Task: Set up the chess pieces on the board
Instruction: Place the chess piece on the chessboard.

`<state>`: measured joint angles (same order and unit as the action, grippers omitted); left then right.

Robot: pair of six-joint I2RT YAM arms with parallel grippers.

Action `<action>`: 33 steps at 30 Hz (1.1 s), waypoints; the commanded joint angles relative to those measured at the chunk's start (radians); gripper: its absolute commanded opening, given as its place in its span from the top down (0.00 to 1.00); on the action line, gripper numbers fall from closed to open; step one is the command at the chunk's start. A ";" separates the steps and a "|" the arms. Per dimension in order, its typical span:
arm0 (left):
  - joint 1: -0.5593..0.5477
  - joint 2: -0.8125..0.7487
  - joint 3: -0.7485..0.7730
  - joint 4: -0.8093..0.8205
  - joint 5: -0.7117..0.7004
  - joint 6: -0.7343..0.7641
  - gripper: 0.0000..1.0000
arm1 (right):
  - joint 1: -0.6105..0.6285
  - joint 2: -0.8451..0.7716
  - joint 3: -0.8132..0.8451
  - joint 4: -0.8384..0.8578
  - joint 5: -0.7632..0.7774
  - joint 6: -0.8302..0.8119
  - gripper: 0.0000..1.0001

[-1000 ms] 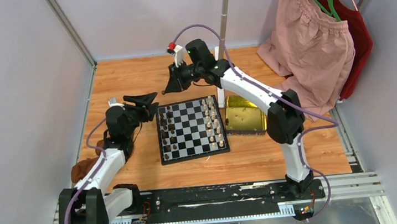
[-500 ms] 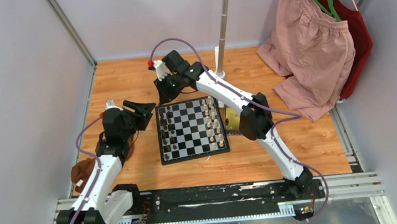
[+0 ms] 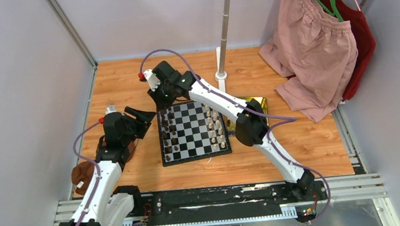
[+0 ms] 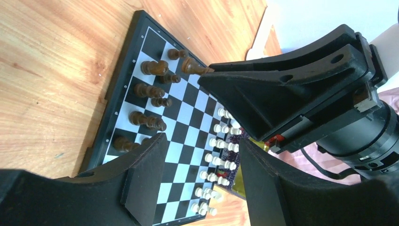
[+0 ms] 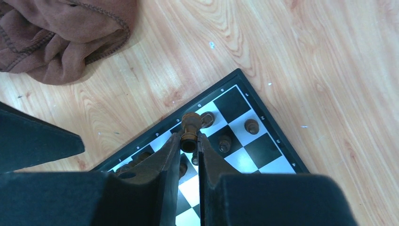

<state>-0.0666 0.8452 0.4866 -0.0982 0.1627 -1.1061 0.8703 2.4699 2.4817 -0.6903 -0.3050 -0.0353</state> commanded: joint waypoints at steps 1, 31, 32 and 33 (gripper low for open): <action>0.008 -0.034 0.029 -0.035 -0.030 0.035 0.37 | 0.002 0.022 0.021 0.018 0.067 -0.036 1.00; 0.007 -0.094 -0.034 0.019 -0.026 0.011 0.37 | -0.004 0.111 0.066 0.070 0.148 -0.097 0.97; 0.008 -0.095 -0.034 0.020 -0.025 0.011 0.37 | -0.004 0.114 0.066 0.073 0.148 -0.097 0.97; 0.008 -0.097 -0.035 0.020 -0.025 0.011 0.37 | -0.004 0.118 0.066 0.075 0.147 -0.096 0.97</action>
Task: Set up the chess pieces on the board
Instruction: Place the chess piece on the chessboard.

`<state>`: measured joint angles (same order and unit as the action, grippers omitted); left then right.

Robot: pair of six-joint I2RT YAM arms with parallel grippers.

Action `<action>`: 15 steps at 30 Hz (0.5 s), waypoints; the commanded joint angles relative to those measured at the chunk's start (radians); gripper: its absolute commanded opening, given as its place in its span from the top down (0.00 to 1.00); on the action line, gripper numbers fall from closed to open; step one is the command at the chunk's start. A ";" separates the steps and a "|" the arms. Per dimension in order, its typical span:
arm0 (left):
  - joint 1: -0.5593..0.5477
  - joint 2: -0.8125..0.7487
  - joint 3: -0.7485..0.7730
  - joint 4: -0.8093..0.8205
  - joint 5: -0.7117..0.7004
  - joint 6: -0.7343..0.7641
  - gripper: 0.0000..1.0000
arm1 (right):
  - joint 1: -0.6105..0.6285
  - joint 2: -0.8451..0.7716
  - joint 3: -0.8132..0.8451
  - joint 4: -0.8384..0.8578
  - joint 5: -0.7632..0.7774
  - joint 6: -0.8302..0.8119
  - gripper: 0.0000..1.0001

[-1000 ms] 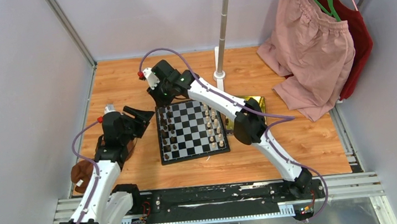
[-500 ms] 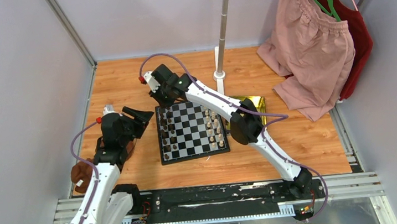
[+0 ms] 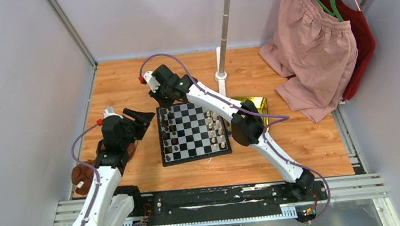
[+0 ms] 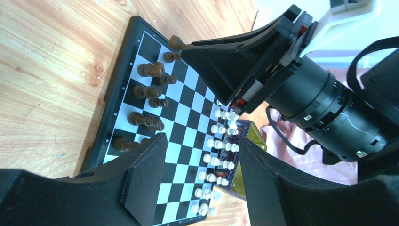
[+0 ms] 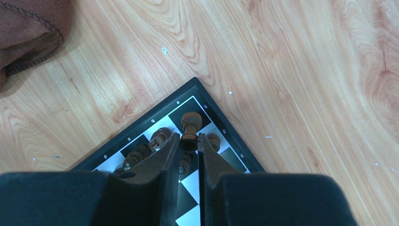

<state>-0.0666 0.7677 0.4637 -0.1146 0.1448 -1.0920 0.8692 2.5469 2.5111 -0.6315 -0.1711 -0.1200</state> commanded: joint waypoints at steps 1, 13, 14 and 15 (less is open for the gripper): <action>0.007 -0.022 -0.013 0.037 -0.007 -0.003 0.37 | -0.002 0.043 0.038 0.018 0.011 -0.011 0.97; 0.008 -0.043 -0.038 0.061 -0.005 -0.009 0.36 | -0.002 0.070 0.043 0.025 0.012 -0.006 0.87; 0.008 -0.043 -0.037 0.061 -0.005 -0.009 0.36 | -0.002 0.070 0.043 0.026 0.013 -0.006 0.83; 0.008 -0.043 -0.039 0.062 -0.005 -0.009 0.36 | -0.002 0.069 0.042 0.026 0.014 -0.006 0.81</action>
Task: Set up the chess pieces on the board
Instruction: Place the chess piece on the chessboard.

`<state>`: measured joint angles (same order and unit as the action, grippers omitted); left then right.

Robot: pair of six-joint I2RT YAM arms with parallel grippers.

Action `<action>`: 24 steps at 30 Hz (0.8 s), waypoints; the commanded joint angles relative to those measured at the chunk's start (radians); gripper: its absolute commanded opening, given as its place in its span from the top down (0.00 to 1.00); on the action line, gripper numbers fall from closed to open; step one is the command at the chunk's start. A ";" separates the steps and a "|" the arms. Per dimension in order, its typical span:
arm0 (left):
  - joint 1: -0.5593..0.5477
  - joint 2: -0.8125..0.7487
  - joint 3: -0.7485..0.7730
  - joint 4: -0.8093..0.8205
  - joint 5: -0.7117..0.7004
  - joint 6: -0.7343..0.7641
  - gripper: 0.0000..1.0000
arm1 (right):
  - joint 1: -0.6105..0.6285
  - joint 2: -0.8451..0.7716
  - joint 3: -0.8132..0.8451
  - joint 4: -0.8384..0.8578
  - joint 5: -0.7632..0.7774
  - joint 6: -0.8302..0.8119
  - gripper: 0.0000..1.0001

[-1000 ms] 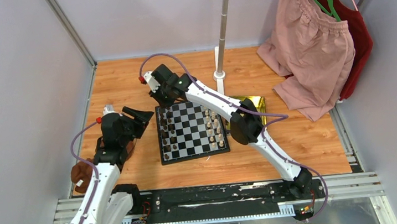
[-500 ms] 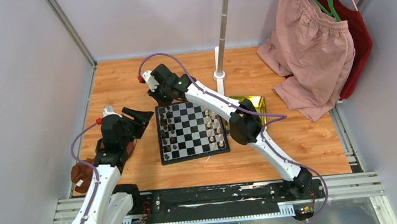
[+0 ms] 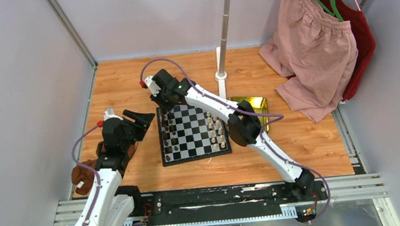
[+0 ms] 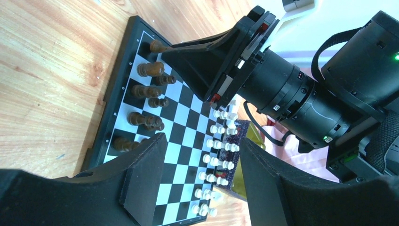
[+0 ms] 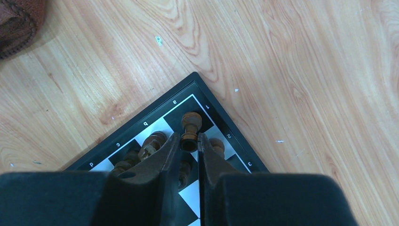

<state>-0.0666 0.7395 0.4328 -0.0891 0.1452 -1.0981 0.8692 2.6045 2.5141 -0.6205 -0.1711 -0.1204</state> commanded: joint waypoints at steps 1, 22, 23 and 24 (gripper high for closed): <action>0.007 -0.015 -0.008 0.038 -0.003 -0.003 0.36 | -0.002 0.012 0.038 0.015 0.016 -0.005 0.80; 0.006 -0.027 -0.014 0.038 0.002 -0.010 0.35 | 0.000 -0.057 0.030 0.050 0.039 -0.007 0.64; 0.006 -0.024 -0.008 0.033 -0.001 -0.008 0.35 | 0.000 -0.077 0.028 0.054 0.047 -0.007 0.64; 0.006 -0.022 0.007 0.025 -0.007 -0.001 0.34 | -0.002 -0.099 0.022 0.058 0.057 -0.007 0.64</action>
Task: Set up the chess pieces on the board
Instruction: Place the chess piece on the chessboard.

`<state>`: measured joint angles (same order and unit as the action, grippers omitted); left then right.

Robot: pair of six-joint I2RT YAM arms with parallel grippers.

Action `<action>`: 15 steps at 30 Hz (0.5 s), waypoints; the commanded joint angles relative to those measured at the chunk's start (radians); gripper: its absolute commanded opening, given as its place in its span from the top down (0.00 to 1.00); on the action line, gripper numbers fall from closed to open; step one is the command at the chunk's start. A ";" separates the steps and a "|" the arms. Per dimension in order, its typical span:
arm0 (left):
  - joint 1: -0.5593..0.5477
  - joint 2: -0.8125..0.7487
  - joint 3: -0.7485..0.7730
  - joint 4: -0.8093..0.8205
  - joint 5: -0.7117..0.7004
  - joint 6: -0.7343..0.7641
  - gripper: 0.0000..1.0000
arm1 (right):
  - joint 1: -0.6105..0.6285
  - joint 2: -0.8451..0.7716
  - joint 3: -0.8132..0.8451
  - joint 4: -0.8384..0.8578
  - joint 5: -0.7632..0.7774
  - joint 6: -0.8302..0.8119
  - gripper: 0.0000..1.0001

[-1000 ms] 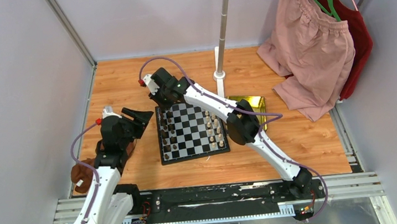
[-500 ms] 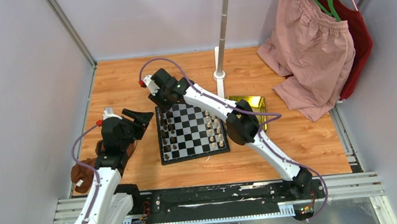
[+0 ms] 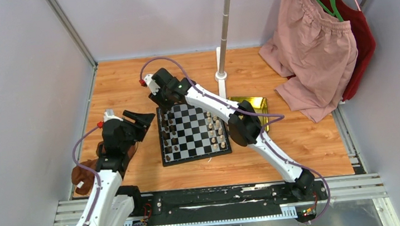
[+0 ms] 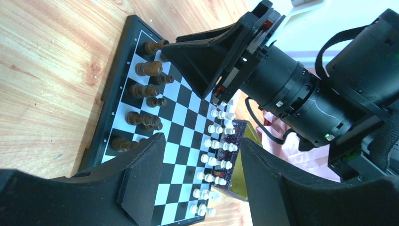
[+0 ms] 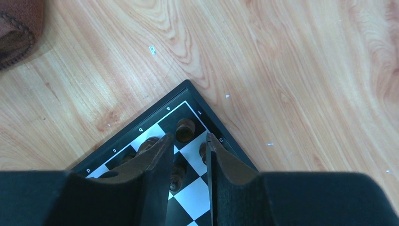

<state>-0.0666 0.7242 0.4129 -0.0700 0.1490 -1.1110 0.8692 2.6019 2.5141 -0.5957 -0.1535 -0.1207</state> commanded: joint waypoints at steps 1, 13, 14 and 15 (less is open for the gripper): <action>0.006 -0.004 0.035 -0.007 -0.021 0.022 0.34 | -0.005 -0.122 0.012 0.035 0.050 -0.007 0.64; 0.003 0.159 0.295 -0.157 -0.101 0.173 0.33 | -0.154 -0.619 -0.475 0.039 0.261 0.061 0.59; -0.001 0.181 0.314 -0.170 -0.106 0.186 0.33 | -0.176 -0.670 -0.537 0.039 0.270 0.077 0.59; -0.006 0.207 0.338 -0.179 -0.111 0.201 0.33 | -0.198 -0.715 -0.606 0.039 0.277 0.100 0.59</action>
<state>-0.0669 0.8627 0.6762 -0.1848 0.0799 -0.9939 0.7506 2.0212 2.0914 -0.5411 0.0212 -0.0929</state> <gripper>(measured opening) 0.666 0.406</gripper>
